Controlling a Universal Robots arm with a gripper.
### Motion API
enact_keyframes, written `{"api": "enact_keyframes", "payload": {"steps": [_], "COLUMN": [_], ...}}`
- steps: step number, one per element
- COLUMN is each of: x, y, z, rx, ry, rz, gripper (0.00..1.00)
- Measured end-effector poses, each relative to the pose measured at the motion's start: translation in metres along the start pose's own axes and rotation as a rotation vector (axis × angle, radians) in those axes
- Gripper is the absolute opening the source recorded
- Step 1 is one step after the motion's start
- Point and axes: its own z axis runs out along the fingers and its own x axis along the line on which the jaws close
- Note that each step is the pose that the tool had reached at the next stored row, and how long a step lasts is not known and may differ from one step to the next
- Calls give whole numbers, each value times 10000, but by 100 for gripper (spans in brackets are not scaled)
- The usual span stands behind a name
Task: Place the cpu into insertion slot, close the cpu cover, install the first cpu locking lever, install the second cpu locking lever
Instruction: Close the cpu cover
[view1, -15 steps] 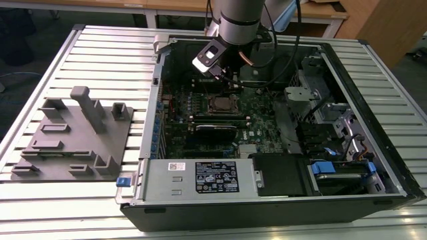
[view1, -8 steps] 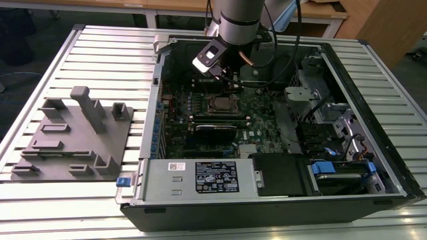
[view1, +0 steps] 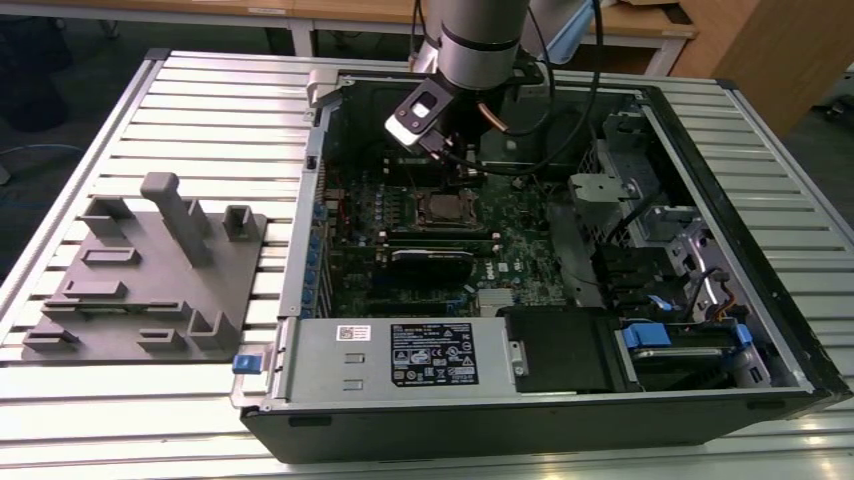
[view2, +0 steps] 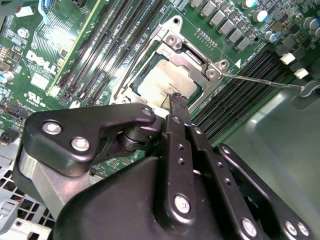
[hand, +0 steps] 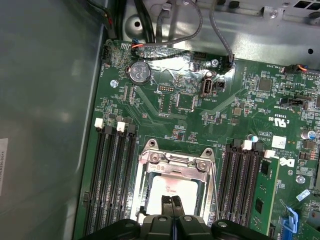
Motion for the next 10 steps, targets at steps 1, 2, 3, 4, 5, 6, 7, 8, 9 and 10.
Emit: {"api": "enact_keyframes", "payload": {"steps": [1,2,3,4,5,6,7,8,9,10], "x": [0,0,0,0,0,0,0,0,0,0], "y": [0,0,0,0,0,0,0,0,0,0], "z": [0,0,0,0,0,0,0,0,0,0], "rx": [2,3,4,4,4,4,4,4,5,7], "ry": [0,-1,-1,-1,0,0,0,-1,-1,-1], "rz": [-60,-120,-153,-155,-156,-157,-157,-160,-178,-235], "gripper": [11,11,11,11,11,11,11,11,11,11]}}
